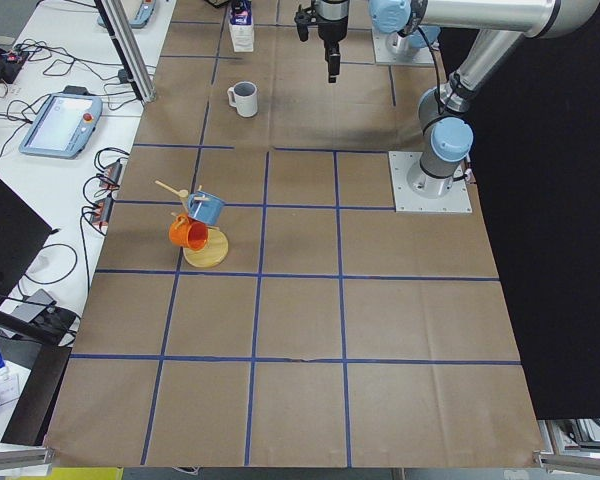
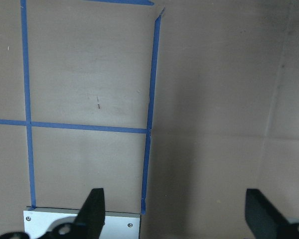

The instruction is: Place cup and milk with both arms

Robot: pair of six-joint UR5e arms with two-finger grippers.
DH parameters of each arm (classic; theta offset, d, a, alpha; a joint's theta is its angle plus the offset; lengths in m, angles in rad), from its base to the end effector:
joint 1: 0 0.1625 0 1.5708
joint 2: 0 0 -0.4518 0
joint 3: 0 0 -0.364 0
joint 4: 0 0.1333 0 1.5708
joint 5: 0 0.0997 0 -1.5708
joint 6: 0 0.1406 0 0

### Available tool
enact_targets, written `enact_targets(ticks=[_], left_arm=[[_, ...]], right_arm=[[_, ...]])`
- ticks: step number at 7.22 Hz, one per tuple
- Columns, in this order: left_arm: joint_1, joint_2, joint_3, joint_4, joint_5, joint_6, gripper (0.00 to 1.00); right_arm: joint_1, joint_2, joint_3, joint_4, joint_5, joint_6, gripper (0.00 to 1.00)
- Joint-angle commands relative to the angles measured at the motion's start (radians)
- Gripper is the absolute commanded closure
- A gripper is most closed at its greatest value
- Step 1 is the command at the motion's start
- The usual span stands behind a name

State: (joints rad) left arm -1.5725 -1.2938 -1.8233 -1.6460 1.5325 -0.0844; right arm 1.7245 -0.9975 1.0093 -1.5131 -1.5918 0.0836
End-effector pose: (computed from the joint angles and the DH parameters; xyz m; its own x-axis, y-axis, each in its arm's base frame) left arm -0.1393 -0.3326 0.4606 -0.9959 -0.0844 0.0338 -0.0825 0.9951 0.0537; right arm 0.2358 -0.6705 0.3906 -0.9971 -0.0716 0.0267 -0.0697 0.9953 0.0675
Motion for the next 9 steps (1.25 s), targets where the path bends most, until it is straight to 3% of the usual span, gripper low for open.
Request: enact_targets(ticks=[1,4,8,9], left_arm=[[0.000,0.001,-0.001,0.000,0.000,0.000,0.00],[0.002,0.005,-0.002,0.000,0.000,0.000,0.00],[0.002,0.005,-0.002,-0.002,0.002,0.003,0.00],[0.002,0.005,-0.002,-0.002,0.002,0.003,0.00]], right_arm=[[0.078,0.092,-0.103,0.011,0.006,0.100,0.54],[0.115,0.157,-0.120,-0.030,0.030,0.195,0.54],[0.130,0.189,-0.115,-0.027,0.023,0.190,0.54],[0.129,0.188,-0.115,-0.025,0.023,0.189,0.49]])
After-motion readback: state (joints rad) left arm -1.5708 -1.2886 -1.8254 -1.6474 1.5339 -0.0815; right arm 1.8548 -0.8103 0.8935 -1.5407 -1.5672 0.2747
